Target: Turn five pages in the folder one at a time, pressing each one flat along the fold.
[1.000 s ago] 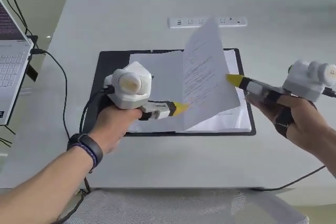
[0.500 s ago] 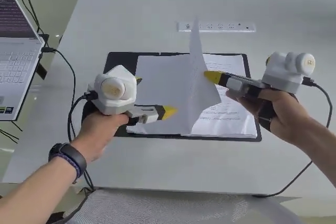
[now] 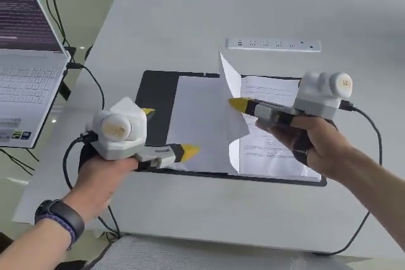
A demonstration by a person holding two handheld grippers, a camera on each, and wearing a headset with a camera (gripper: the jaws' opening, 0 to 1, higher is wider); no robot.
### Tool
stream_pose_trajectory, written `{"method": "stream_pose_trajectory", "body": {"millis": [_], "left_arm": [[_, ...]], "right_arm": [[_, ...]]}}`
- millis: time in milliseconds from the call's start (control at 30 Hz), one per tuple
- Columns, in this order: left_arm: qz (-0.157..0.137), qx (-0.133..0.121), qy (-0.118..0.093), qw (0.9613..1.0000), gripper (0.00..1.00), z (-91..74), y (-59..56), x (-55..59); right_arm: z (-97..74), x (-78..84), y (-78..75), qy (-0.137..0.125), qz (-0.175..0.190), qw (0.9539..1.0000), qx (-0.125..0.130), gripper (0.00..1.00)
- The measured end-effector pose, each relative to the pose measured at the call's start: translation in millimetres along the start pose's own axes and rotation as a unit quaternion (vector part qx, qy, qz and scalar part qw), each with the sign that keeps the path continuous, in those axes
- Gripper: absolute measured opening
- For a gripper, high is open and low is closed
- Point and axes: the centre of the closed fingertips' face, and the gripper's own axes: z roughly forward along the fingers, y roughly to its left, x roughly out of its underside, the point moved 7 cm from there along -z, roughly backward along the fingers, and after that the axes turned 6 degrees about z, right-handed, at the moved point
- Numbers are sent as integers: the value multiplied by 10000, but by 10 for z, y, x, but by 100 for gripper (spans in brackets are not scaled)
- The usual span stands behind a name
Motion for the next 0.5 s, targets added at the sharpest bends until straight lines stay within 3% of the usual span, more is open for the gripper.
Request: {"method": "stream_pose_trajectory", "body": {"millis": [333, 500], "left_arm": [[-85, -191, -22, 9998, 81, -219, 80, 64], [-169, -285, -67, 9994, 81, -318, 136, 84]], "right_arm": [[355, 179, -88, 338, 168, 9993, 15, 0], [571, 290, -150, 467, 462, 9978, -4, 0]]}}
